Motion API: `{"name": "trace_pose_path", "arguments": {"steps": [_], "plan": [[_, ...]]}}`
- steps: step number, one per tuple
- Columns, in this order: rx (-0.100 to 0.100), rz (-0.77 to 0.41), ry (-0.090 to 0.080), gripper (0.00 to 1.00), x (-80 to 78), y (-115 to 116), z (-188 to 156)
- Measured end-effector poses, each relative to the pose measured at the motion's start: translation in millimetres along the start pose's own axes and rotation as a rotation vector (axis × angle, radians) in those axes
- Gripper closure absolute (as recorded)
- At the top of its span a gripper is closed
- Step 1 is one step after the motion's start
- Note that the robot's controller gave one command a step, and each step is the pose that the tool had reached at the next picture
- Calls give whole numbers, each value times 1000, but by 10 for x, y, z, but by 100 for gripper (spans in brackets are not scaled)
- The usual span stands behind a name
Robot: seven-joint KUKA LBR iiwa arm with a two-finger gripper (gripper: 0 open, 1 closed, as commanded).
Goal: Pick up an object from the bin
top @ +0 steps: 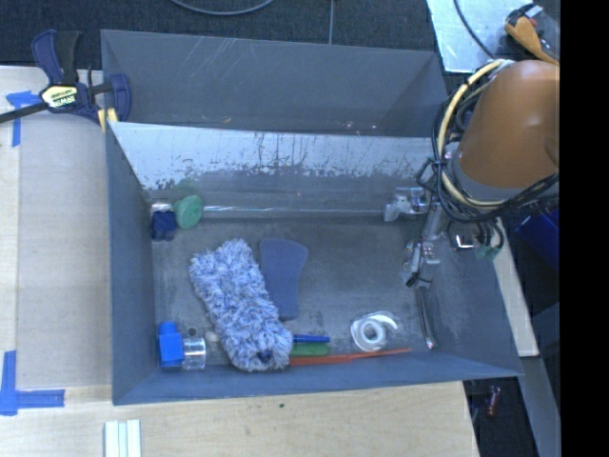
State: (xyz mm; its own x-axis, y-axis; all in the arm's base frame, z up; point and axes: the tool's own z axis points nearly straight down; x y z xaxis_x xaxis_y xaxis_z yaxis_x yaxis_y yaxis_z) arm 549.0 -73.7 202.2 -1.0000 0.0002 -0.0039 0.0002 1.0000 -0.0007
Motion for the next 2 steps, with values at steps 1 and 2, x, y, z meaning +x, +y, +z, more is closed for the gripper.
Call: {"name": "trace_pose_path", "arguments": {"steps": [1,2], "plan": [[-4,-358,10,0,585,282,679],[1,-515,-4,0,419,220,500]]}}
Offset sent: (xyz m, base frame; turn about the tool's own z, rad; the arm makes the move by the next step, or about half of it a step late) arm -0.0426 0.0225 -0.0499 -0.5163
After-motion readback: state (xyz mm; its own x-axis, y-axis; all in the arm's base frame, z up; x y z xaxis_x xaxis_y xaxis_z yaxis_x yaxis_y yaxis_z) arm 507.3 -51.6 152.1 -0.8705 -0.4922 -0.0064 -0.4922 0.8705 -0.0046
